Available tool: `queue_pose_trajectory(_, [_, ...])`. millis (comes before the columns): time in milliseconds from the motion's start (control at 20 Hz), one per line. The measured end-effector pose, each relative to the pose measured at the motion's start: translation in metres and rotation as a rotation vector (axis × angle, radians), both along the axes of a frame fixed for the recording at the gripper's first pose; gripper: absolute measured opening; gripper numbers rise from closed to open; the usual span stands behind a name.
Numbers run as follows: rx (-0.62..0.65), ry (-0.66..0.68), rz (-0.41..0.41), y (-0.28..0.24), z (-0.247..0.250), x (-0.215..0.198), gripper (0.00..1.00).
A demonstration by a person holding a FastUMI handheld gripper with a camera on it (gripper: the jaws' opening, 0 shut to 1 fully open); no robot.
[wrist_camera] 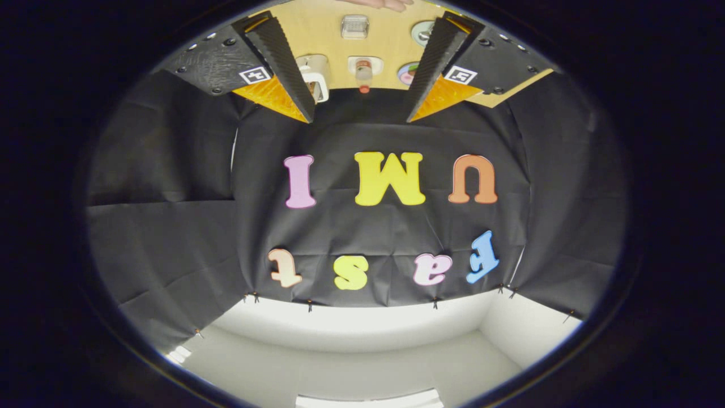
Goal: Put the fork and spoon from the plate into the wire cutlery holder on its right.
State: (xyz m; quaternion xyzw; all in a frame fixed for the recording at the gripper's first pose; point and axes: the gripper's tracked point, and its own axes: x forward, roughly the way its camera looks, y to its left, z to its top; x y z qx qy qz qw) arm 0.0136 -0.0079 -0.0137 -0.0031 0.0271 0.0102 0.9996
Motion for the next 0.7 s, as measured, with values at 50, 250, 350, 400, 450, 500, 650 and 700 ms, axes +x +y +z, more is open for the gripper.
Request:
queue_pose_trajectory(50, [0.002, 0.001, 0.001, 0.001, -0.001, 0.002, 0.95])
queue_pose_trajectory(250, [0.006, 0.027, 0.011, 0.004, -0.016, 0.008, 0.95])
queue_pose_trajectory(350, [-0.003, 0.046, 0.007, 0.005, -0.029, 0.011, 0.95])
queue_pose_trajectory(400, [-0.01, 0.056, 0.001, 0.006, -0.036, 0.014, 0.95])
queue_pose_trajectory(450, [-0.013, 0.069, -0.001, 0.009, -0.046, 0.015, 0.95])
queue_pose_trajectory(500, [-0.014, 0.085, 0.0, 0.015, -0.058, 0.018, 0.95])
queue_pose_trajectory(650, [-0.011, 0.148, 0.018, 0.038, -0.096, 0.022, 0.96])
queue_pose_trajectory(700, [-0.01, 0.179, 0.032, 0.049, -0.113, 0.026, 0.95])
